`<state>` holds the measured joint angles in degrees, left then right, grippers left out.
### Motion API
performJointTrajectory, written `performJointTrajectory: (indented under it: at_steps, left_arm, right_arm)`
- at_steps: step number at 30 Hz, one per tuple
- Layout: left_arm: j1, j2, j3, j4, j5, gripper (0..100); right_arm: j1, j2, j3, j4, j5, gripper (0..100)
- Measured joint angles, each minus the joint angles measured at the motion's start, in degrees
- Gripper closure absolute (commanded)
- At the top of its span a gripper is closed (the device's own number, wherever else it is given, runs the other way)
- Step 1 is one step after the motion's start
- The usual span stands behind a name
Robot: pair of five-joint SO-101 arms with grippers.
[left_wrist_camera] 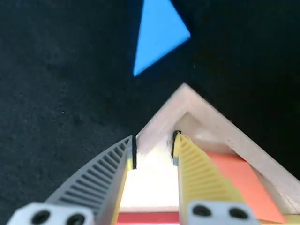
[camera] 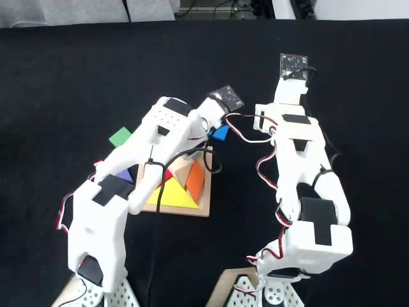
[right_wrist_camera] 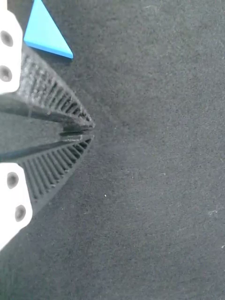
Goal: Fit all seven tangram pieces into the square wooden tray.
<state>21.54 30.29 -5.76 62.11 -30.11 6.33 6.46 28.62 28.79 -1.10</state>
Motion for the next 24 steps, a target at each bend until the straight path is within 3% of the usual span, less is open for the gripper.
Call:
performJointTrajectory:
  at_steps: [6, 15, 24]
  left_arm:
    - [0.2, 0.0, 0.0, 0.4, 0.4, 85]
    - [0.3, -0.7, 0.1, 7.2, 0.5, 85]
    - [0.4, -11.3, 7.7, 7.4, 0.7, 85]
  right_arm:
    - [0.0, 0.0, 0.0, 0.0, 0.0, 98.0]
    - [0.0, 0.0, 0.0, 0.0, 0.0, 98.0]
    - [0.0, 0.0, 0.0, 0.0, 0.0, 98.0]
